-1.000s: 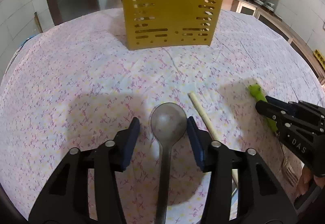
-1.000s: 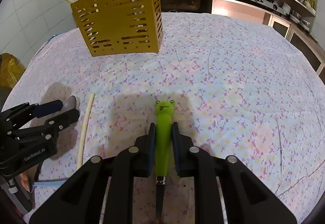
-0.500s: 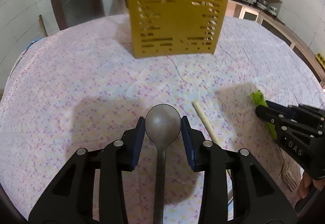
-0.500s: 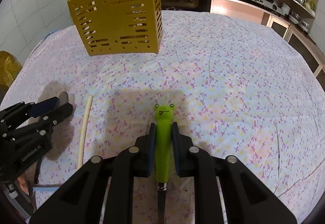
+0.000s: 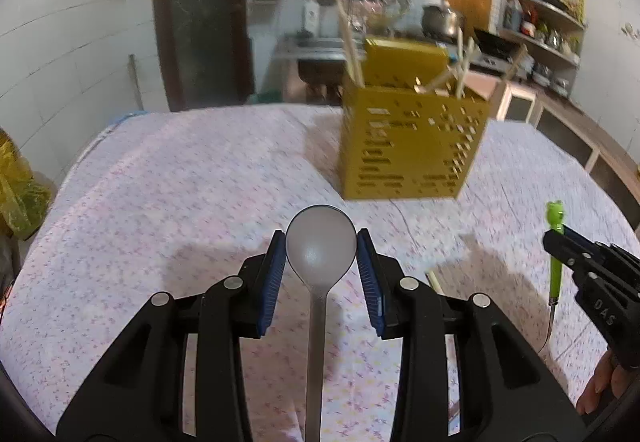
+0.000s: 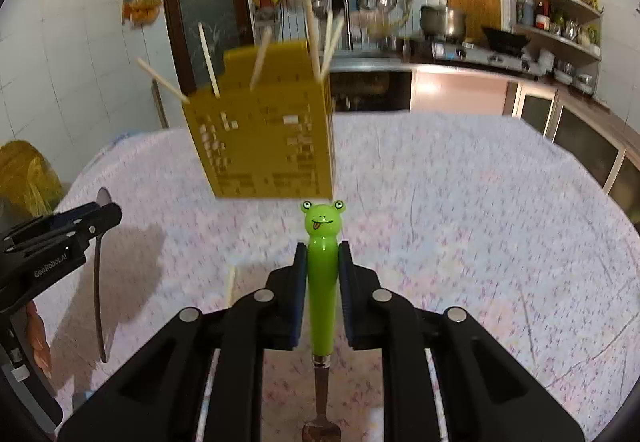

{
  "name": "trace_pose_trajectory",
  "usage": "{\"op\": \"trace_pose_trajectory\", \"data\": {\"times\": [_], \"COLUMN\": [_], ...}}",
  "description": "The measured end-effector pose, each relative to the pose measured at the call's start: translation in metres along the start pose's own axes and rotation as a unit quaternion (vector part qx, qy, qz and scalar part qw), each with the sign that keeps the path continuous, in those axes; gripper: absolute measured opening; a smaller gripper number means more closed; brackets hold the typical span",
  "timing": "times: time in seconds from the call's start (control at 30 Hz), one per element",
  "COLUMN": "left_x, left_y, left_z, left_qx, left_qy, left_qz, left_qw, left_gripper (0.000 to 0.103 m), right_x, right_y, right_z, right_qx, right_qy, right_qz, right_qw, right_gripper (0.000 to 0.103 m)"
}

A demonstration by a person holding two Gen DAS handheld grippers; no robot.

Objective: Organize utensils
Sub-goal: 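Lift the spoon and fork and lower them into the yellow holder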

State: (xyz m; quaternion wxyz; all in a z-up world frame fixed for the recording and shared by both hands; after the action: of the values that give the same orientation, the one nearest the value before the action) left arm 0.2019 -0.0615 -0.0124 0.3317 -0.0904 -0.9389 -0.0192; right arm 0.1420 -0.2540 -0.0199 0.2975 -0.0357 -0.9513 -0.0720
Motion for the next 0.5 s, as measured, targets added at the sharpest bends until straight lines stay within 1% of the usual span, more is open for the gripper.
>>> {"op": "trace_pose_trajectory", "data": {"times": [0.23, 0.5], "left_x": [0.017, 0.029], "left_y": [0.016, 0.024], "left_z": [-0.009, -0.010], "left_qx": [0.023, 0.031], "left_qy": [-0.031, -0.052], "left_qz": [-0.002, 0.001], "left_qw": [0.9993, 0.9982], "left_gripper": [0.035, 0.035], "right_x": [0.015, 0.027], "right_y": [0.009, 0.011], "right_z": [-0.011, -0.015], "right_qx": [0.004, 0.004], "right_qy": [-0.048, -0.078], "right_qz": [0.001, 0.000], "right_qw": [0.999, 0.997], "right_gripper": [0.016, 0.016]}}
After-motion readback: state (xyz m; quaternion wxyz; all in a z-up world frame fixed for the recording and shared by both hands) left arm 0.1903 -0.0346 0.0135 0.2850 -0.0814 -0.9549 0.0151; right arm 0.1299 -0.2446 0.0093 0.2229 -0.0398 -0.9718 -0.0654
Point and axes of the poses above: each gripper's, at about its wrist camera, not at the fingertips, and x roughly against the way its jaws point, y to its left, z to its underside, the point moved 5 cm from there along -x, roughly the way its jaws point, and after that the axes turned 1 degree about -z, right-handed, at the moved point
